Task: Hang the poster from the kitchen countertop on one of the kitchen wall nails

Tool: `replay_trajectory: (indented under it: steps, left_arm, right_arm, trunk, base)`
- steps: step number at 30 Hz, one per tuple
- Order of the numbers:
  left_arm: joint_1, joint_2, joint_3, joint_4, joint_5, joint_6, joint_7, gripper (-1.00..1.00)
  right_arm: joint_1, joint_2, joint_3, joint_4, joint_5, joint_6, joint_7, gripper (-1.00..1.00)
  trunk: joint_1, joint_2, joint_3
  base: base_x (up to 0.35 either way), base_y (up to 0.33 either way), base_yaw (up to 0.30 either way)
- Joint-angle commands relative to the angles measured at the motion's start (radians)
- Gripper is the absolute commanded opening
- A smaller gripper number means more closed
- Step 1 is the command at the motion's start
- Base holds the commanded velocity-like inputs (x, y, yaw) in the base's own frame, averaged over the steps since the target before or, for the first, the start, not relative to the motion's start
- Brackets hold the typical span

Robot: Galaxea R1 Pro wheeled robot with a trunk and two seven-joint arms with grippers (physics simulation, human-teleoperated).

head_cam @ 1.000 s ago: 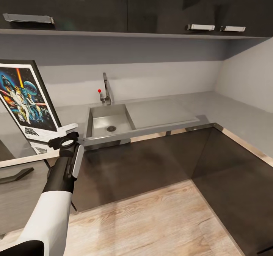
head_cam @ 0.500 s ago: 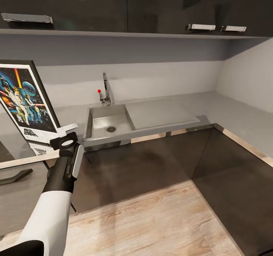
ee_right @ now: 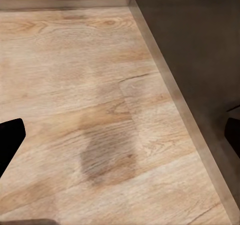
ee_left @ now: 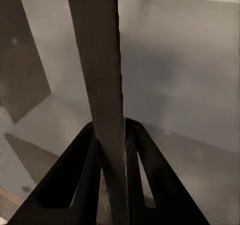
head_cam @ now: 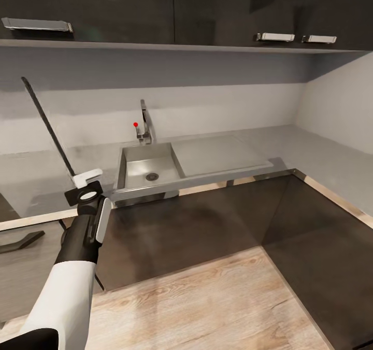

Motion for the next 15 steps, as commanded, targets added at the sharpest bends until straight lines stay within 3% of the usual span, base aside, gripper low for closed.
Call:
replay_trajectory:
  steps: [1,15]
  left_arm:
    - [-0.001,-0.001,0.001,-0.001,-0.003,0.008,0.0,-1.0]
    - [-0.001,-0.003,-0.001,-0.03,0.001,0.011,-0.004,-1.0]
  right_arm:
    - [0.0,0.0,0.0,-0.001,0.011,0.001,-0.007,1.0]
    - [0.0,0.0,0.0,-0.001,0.011,0.001,-0.007,1.0]
  trunk:
    - [0.0,0.0,-0.001]
    - [0.0,0.0,-0.001]
  base:
    - [0.0,0.0,0.0]
    - [0.0,0.0,0.0]
